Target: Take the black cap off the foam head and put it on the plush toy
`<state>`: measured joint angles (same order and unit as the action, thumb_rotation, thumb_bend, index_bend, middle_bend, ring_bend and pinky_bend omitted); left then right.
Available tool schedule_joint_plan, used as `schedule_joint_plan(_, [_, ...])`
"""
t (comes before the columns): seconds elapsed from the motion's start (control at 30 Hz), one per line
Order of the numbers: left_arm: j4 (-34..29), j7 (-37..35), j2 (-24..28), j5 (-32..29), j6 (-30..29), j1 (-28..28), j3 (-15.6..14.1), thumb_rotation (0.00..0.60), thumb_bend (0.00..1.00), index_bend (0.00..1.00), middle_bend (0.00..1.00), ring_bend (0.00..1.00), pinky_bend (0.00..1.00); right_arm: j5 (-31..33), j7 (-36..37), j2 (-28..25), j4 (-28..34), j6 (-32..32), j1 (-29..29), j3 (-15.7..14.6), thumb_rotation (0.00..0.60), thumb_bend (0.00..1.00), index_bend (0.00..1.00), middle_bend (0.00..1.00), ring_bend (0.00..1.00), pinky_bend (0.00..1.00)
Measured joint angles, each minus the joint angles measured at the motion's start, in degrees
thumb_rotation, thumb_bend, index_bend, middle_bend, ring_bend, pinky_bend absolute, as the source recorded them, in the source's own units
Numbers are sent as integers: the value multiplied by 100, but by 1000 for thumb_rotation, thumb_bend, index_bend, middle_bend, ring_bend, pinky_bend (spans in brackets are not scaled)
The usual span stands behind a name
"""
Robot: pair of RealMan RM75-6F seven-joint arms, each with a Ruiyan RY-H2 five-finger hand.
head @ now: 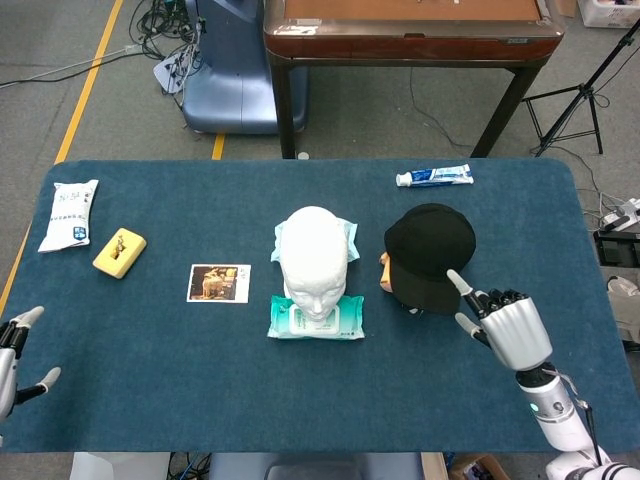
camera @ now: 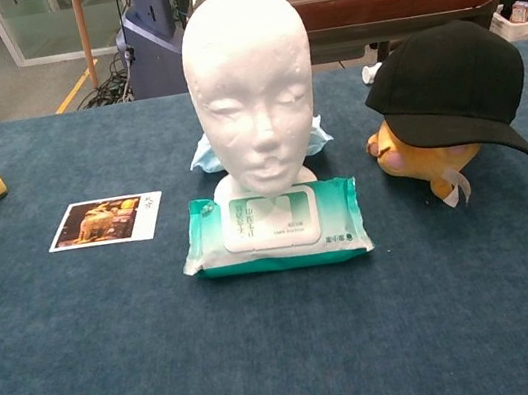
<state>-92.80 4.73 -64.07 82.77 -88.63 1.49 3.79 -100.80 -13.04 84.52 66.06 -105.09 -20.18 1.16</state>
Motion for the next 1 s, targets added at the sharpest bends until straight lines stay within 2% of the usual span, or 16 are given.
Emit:
schedule_joint_plan(0.07, [-3,-4,3,12,-7,-3,-4,600,166,145,198,199,498,16,-22,-101,95,-97,107,29,600,0,437,752,775,909])
schedule_joint_plan(0.1, [-3,-5,3,22,-13,-5,-7,600,166,145,198,199,498,33,-47,-163,150,-111,155,37,600,0,453,719,738,845])
schedule_joint_plan(0.23, [0,-15,1,69,-45,-13,-17,600,166,145,198,199,498,129,-316,-479,299,-165,375,92,600,0,480,628,591,629])
schedule_joint_plan(0.4, [76,-60,-48,208,-143,-13,-20,600,166,178,197,175,490,450,-370,-572,240,-171,614,210,600,0,487,535,458,492])
schedule_joint_plan(0.8, [361,-185,-173,558,-311,2,-84,600,166,230,164,115,353,1659,-472,-903,1032,524,1138,466,600,0,487,471,374,449])
schedule_joint_plan(1.0, [373,-162,-176,493,-157,73,-71,600,166,230,164,113,348,1742,-342,-1114,1317,708,1245,543,600,0,487,468,371,450])
